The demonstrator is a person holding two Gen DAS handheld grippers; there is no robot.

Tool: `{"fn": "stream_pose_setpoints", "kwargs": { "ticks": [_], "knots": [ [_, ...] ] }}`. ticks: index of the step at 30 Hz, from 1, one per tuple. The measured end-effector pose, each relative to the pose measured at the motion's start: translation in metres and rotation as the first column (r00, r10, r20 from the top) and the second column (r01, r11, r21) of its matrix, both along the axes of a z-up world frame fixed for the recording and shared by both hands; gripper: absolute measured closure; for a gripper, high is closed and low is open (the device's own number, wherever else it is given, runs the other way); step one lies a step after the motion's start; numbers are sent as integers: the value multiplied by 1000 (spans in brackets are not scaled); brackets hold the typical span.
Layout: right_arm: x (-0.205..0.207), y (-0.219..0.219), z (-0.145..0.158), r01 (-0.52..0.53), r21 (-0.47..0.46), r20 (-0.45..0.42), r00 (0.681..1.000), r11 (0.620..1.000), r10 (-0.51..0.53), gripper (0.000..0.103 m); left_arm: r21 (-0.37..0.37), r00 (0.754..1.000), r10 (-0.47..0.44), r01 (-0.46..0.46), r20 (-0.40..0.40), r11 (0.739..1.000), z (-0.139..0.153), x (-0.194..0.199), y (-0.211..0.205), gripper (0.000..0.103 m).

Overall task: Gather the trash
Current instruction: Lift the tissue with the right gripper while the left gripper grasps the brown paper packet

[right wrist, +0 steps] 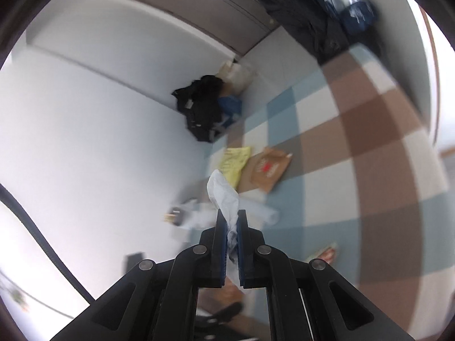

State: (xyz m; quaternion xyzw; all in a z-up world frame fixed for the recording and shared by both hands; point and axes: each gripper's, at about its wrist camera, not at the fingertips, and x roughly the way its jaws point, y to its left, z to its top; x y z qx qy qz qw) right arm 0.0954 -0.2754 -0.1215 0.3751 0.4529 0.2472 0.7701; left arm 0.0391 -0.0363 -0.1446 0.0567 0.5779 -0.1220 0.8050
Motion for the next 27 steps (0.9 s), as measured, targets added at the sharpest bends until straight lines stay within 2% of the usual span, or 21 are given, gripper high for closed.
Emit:
{"fn": "stream_pose_setpoints", "kwargs": {
  "ticks": [1,2,4,7,10,13,20,23,25,26,27],
  "knots": [
    [-1,-2,-6,12,47,-34,999,999,-10,98,12,1000,-6,6,5,1000,0,0,-2,6],
    [-4,-4,-6,25,59,-30,999,998,-23,98,28,1000,-16,15,9,999,-1,-1,-4,6],
    [-7,-1,3,25,-3,9,1000,1000,-25,98,71,999,-37,35,21,997,-2,-4,-9,7],
    [-8,5,9,17,-59,26,1000,998,-15,98,60,998,-56,55,26,997,2,-5,-12,18],
    [-16,-3,5,41,-77,6,999,996,-41,98,53,996,-81,79,36,995,4,-8,-15,31],
    [-18,-5,3,76,-138,-6,997,988,-77,98,44,994,-96,93,48,995,7,-13,-19,43],
    [-26,-14,4,161,-217,4,986,963,-164,98,42,996,-79,77,47,996,9,-16,-29,49],
    [-29,-15,5,170,-218,3,985,961,-174,98,45,996,-82,80,47,996,9,-15,-30,50],
    [-29,-15,7,179,-223,9,983,958,-181,98,46,996,-84,82,42,996,10,-15,-30,56],
    [-29,-15,8,181,-229,11,983,956,-184,98,44,995,-87,85,38,995,10,-15,-31,62],
    [-30,-14,8,184,-233,15,982,955,-186,98,55,995,-94,92,33,994,11,-14,-33,63]
  ]
}}
